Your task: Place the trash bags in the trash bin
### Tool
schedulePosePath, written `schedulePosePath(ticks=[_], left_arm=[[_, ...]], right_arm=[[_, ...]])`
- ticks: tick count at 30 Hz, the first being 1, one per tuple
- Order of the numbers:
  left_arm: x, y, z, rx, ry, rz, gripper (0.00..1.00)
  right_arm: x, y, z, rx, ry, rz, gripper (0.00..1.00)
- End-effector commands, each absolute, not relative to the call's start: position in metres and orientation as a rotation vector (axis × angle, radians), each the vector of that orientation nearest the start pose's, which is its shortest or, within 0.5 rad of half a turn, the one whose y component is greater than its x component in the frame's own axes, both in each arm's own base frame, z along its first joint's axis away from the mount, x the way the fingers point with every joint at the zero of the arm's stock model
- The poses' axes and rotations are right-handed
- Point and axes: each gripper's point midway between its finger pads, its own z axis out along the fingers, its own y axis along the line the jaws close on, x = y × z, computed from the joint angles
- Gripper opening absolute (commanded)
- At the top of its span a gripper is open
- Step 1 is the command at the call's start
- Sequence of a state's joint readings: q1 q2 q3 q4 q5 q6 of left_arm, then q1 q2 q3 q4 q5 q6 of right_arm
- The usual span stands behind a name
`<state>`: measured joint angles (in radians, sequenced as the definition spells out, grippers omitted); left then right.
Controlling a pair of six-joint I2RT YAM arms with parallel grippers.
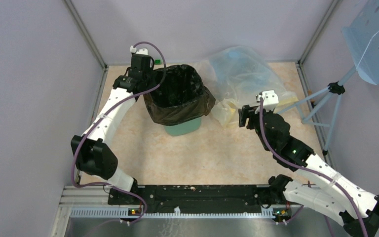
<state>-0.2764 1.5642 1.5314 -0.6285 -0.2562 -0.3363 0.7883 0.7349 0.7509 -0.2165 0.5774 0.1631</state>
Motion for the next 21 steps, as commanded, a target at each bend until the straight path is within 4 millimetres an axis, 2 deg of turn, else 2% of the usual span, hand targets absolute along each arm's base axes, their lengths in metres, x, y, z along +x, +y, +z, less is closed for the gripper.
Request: schedulePosePath(ticks=[1, 4, 8, 9, 12, 14, 16, 19, 21], left_arm=[[0.458, -0.084, 0.279, -0.237, 2.077, -0.038, 0.00], [0.471, -0.082, 0.282, -0.243, 2.068, -0.030, 0.00], [0.489, -0.086, 0.290, -0.223, 2.045, -0.052, 0.00], [0.492, -0.089, 0.291, -0.215, 2.044, -0.061, 0.06], [0.495, -0.097, 0.301, -0.184, 2.042, -0.110, 0.34], [0.488, -0.100, 0.305, -0.170, 2.046, -0.140, 0.45], [0.476, -0.101, 0.312, -0.165, 2.037, -0.166, 0.56], [0.452, -0.097, 0.329, -0.163, 1.987, -0.198, 0.83], [0.433, -0.095, 0.338, -0.162, 1.946, -0.227, 0.97]], right_arm=[[0.257, 0.138, 0.257, -0.100, 1.770, 0.237, 0.68], [0.254, 0.127, 0.236, -0.086, 1.812, 0.188, 0.69], [0.254, 0.121, 0.223, -0.073, 1.795, 0.186, 0.71], [0.255, 0.121, 0.221, -0.064, 1.783, 0.194, 0.72], [0.256, 0.119, 0.220, -0.013, 1.735, 0.238, 0.75], [0.257, 0.119, 0.218, 0.010, 1.713, 0.262, 0.80], [0.259, 0.119, 0.214, 0.000, 1.723, 0.256, 0.85], [0.264, 0.116, 0.207, -0.025, 1.756, 0.181, 0.89], [0.267, 0.111, 0.204, -0.039, 1.769, 0.124, 0.90]])
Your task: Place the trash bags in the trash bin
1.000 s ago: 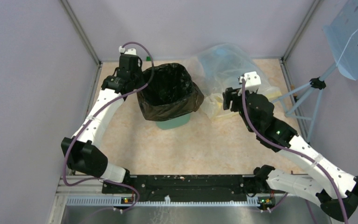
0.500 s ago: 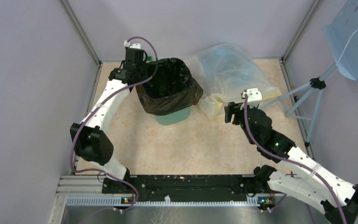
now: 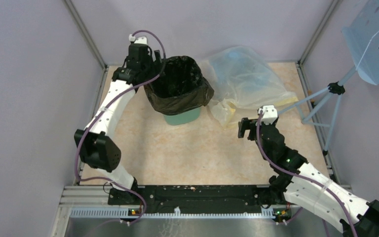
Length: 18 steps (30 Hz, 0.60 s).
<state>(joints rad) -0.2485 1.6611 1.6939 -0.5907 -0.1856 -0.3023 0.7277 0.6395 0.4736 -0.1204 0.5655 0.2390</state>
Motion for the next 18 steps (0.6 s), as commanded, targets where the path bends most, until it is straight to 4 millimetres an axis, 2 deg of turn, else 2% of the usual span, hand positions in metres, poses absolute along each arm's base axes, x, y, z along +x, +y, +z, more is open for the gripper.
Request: schedulePosePath(ticks=[1, 3, 8, 11, 12, 13, 14, 16, 18], left_arm=[[0.424, -0.093, 0.346, -0.169, 1.912, -0.241, 0.99], [0.402, -0.087, 0.355, -0.180, 1.865, -0.252, 0.99], [0.347, -0.059, 0.351, -0.292, 1.779, -0.227, 0.99], [0.315, -0.064, 0.338, -0.213, 1.676, -0.309, 0.99], [0.307, -0.064, 0.329, -0.201, 1.648, -0.328, 0.99], [0.302, -0.063, 0.305, -0.206, 1.657, -0.327, 0.99], [0.298, -0.057, 0.296, -0.249, 1.639, -0.319, 0.99], [0.293, -0.046, 0.268, -0.315, 1.647, -0.288, 0.99], [0.293, -0.045, 0.245, -0.314, 1.648, -0.275, 0.99]], right_arm=[[0.268, 0.108, 0.204, -0.039, 1.770, 0.094, 0.91], [0.271, 0.098, 0.208, 0.007, 1.746, 0.043, 0.93], [0.269, 0.091, 0.224, 0.072, 1.618, 0.092, 0.94], [0.268, 0.086, 0.216, 0.094, 1.604, 0.085, 0.97], [0.269, 0.083, 0.213, 0.093, 1.605, 0.068, 0.98], [0.271, 0.079, 0.208, 0.107, 1.609, 0.056, 0.99], [0.275, 0.068, 0.205, 0.163, 1.609, 0.049, 0.99], [0.283, 0.057, 0.198, 0.221, 1.620, 0.113, 0.99], [0.290, 0.036, 0.191, 0.301, 1.595, 0.137, 0.98]])
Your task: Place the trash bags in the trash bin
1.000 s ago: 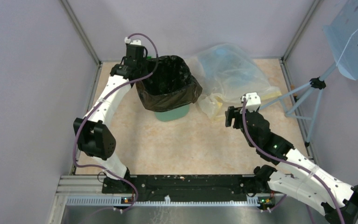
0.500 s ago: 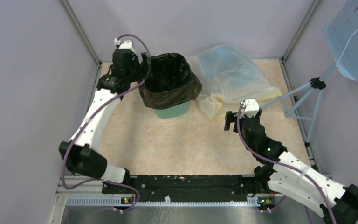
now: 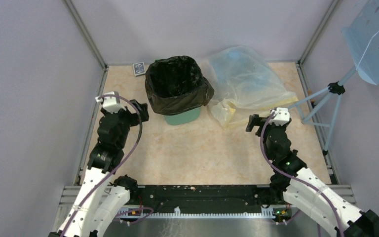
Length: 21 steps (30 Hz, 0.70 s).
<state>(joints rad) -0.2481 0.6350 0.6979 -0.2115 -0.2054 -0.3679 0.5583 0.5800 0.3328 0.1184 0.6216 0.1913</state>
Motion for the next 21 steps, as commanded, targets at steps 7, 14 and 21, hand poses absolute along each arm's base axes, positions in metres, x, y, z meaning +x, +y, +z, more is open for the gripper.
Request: schedulePosePath(ticks=[7, 14, 21], left_arm=[[0.300, -0.056, 0.212, -0.146, 1.600, -0.258, 0.99], [0.311, -0.031, 0.173, -0.189, 1.599, -0.085, 0.99], [0.321, -0.013, 0.124, -0.129, 1.670, 0.091, 0.99]], right_arm=[[0.293, -0.010, 0.174, 0.354, 1.544, -0.104, 0.96], [0.293, -0.018, 0.164, 0.286, 1.417, -0.183, 0.97], [0.308, -0.034, 0.144, 0.298, 1.391, -0.267, 0.95]])
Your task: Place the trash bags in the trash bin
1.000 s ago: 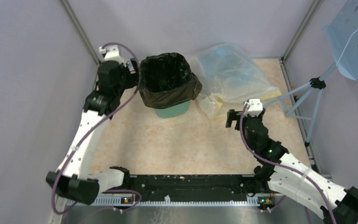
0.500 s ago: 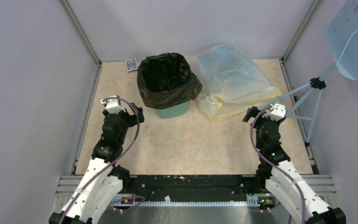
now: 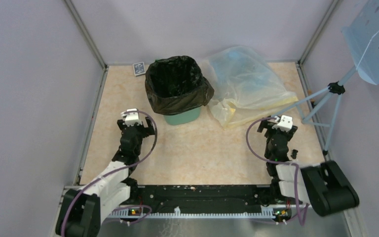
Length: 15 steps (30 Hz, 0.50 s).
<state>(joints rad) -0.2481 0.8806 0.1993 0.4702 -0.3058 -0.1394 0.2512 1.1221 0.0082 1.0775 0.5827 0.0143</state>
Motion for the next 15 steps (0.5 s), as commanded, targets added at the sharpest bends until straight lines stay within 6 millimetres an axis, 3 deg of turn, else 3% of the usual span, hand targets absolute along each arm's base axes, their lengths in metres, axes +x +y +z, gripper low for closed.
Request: schedulePosePath(ticks=[1, 3, 5, 15], left_arm=[[0.322, -0.011, 0.118, -0.131, 1.676, 0.097, 0.99], [0.324, -0.008, 0.111, -0.116, 1.662, 0.106, 0.99], [0.328, -0.008, 0.111, -0.092, 1.658, 0.110, 0.99], [0.366, -0.007, 0.119, 0.048, 1.619, 0.106, 0.99]], right_arm=[[0.313, -0.035, 0.130, 0.291, 1.432, -0.272, 0.94], [0.329, -0.019, 0.123, 0.183, 1.473, -0.227, 0.90], [0.339, -0.023, 0.121, 0.209, 1.487, -0.259, 0.88], [0.343, -0.023, 0.116, 0.214, 1.523, -0.255, 0.92]])
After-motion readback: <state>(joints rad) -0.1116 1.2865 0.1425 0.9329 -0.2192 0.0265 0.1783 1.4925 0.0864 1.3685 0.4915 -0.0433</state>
